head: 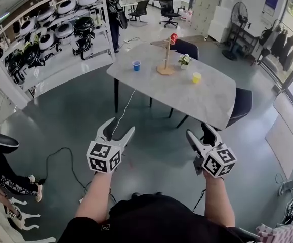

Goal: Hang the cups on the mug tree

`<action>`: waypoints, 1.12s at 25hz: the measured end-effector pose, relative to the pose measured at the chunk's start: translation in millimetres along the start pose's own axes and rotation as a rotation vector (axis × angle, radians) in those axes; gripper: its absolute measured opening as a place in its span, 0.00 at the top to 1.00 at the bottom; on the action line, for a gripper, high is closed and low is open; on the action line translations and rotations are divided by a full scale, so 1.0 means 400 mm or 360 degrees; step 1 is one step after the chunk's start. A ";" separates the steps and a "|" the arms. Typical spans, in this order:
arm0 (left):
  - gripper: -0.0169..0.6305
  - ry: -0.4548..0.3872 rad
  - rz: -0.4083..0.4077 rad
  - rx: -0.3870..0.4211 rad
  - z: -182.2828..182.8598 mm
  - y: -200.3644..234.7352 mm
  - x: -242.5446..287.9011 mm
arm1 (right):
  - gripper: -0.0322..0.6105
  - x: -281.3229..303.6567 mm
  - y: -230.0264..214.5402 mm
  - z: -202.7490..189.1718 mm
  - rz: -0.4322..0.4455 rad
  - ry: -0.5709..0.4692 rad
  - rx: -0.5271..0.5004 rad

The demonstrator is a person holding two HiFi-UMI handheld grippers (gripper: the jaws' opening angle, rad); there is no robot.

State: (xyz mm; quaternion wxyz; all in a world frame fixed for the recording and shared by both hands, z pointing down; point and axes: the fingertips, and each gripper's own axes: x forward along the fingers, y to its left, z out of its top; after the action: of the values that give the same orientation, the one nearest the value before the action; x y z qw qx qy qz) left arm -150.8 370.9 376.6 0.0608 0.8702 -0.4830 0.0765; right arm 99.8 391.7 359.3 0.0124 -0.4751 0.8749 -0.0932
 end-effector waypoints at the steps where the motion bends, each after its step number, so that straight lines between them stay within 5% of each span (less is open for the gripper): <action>1: 0.54 0.0002 -0.0002 -0.0001 0.001 -0.007 0.007 | 0.49 -0.005 -0.009 -0.003 -0.0005 0.0002 0.0003; 19: 0.53 0.0008 -0.0148 -0.0018 0.026 -0.124 0.193 | 0.48 -0.106 -0.199 -0.023 -0.0150 -0.0011 0.0098; 28: 0.53 0.0053 -0.0213 -0.0083 -0.002 0.055 0.401 | 0.48 0.136 -0.290 -0.071 -0.0208 0.0074 0.0169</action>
State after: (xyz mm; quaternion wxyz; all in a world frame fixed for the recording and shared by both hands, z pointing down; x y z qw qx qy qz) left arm -86.1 226.1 409.0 0.0963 0.8972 -0.4246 0.0742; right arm 163.1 288.8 411.1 0.0110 -0.5276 0.8359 -0.1512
